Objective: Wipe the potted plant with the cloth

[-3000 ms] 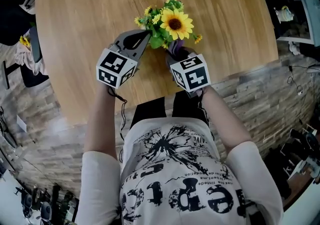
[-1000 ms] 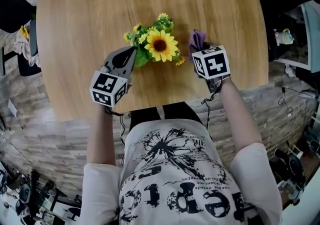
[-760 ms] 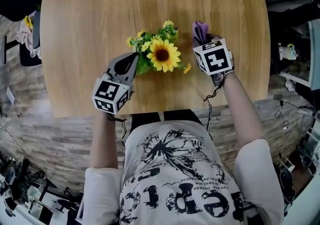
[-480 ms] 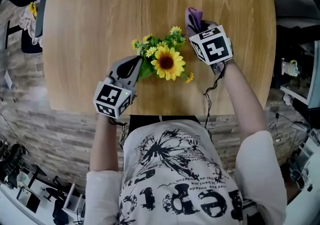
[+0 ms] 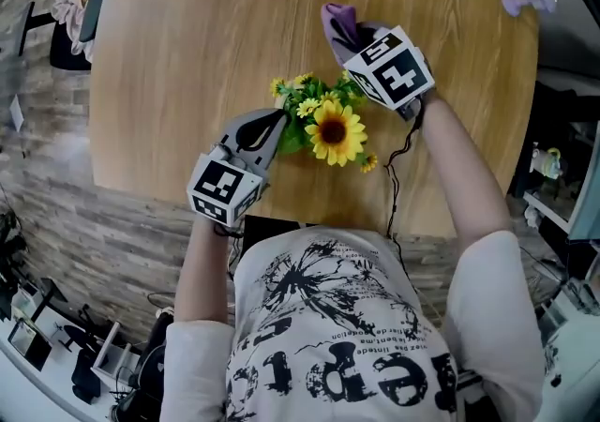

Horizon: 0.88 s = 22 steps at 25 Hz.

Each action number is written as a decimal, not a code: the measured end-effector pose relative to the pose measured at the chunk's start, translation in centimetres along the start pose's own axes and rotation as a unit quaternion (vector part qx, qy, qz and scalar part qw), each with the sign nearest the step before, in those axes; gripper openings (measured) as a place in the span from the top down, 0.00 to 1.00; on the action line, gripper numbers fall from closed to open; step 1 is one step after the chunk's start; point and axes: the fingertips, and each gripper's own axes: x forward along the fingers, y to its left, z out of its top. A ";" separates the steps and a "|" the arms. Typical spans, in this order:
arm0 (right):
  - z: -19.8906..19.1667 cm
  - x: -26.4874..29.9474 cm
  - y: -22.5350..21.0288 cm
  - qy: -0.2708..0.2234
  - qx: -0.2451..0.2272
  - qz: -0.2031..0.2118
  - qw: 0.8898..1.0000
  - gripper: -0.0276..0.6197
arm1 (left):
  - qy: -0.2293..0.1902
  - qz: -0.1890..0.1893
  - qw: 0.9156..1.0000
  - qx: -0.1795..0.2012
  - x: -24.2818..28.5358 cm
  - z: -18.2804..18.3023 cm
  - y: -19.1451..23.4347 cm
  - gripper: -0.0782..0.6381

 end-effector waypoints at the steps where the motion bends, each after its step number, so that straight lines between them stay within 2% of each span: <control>1: 0.3 0.3 0.7 0.000 -0.013 0.018 1.000 0.85 | -0.002 0.002 1.000 -0.004 0.0 0.0 0.0 0.89; 6: 0.7 1.6 5.1 0.013 -0.100 0.112 0.989 0.85 | -0.004 0.024 1.000 0.000 0.0 0.0 0.1 0.89; 9: 0.2 2.0 6.9 0.032 -0.151 0.154 0.976 0.85 | -0.013 0.023 0.999 -0.040 0.1 0.0 0.3 0.89; 12: -0.2 1.8 7.6 0.047 -0.174 0.168 0.969 0.85 | -0.025 0.029 0.998 -0.058 0.0 0.0 0.5 0.89; 19: -1.7 1.4 8.1 0.087 -0.203 0.198 0.955 0.85 | -0.028 0.037 0.997 -0.057 0.2 0.1 0.4 0.89; 22: -2.3 1.3 8.1 0.114 -0.225 0.215 0.944 0.85 | -0.028 0.036 0.997 -0.056 0.3 0.2 0.5 0.89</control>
